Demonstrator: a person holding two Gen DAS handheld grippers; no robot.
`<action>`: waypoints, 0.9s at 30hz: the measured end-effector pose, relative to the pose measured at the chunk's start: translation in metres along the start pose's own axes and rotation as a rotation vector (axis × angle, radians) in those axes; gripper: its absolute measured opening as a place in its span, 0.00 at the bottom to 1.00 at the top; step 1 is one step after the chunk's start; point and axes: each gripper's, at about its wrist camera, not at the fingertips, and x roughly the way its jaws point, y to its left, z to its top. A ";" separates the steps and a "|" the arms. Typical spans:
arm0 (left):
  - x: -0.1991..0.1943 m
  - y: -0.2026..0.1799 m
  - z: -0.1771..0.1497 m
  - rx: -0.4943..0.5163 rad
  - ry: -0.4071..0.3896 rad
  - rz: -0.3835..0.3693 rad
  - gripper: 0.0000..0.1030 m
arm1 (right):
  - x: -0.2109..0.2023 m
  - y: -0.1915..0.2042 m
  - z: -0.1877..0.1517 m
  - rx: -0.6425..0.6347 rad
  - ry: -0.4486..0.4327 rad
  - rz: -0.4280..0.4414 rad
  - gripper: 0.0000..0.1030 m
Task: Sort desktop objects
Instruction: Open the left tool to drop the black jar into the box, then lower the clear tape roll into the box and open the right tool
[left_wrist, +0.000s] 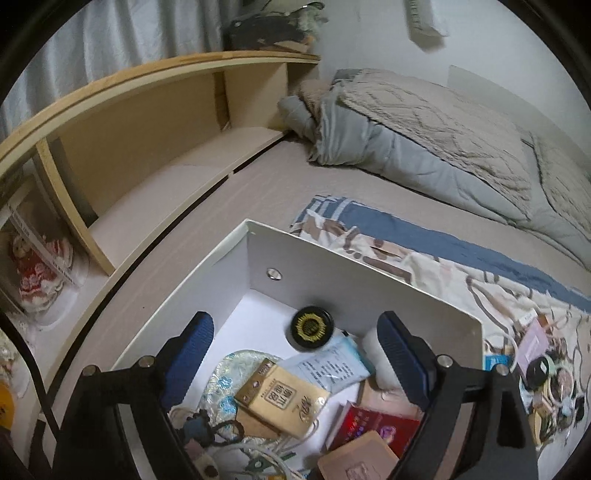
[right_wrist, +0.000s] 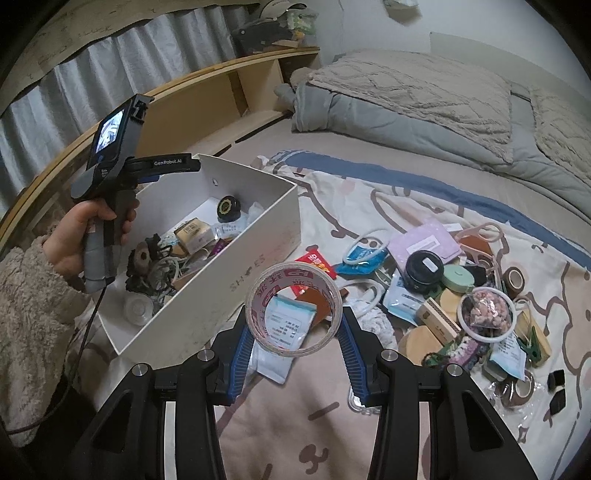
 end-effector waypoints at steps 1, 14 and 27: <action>-0.003 -0.001 -0.001 -0.025 -0.006 0.026 0.88 | 0.001 0.003 0.000 -0.006 -0.003 0.004 0.44; -0.043 -0.004 -0.011 0.032 -0.043 -0.047 0.88 | 0.025 0.045 0.014 -0.069 -0.016 0.010 0.44; -0.067 0.031 -0.009 -0.087 -0.103 0.044 0.88 | 0.084 0.101 0.072 -0.090 -0.025 0.042 0.44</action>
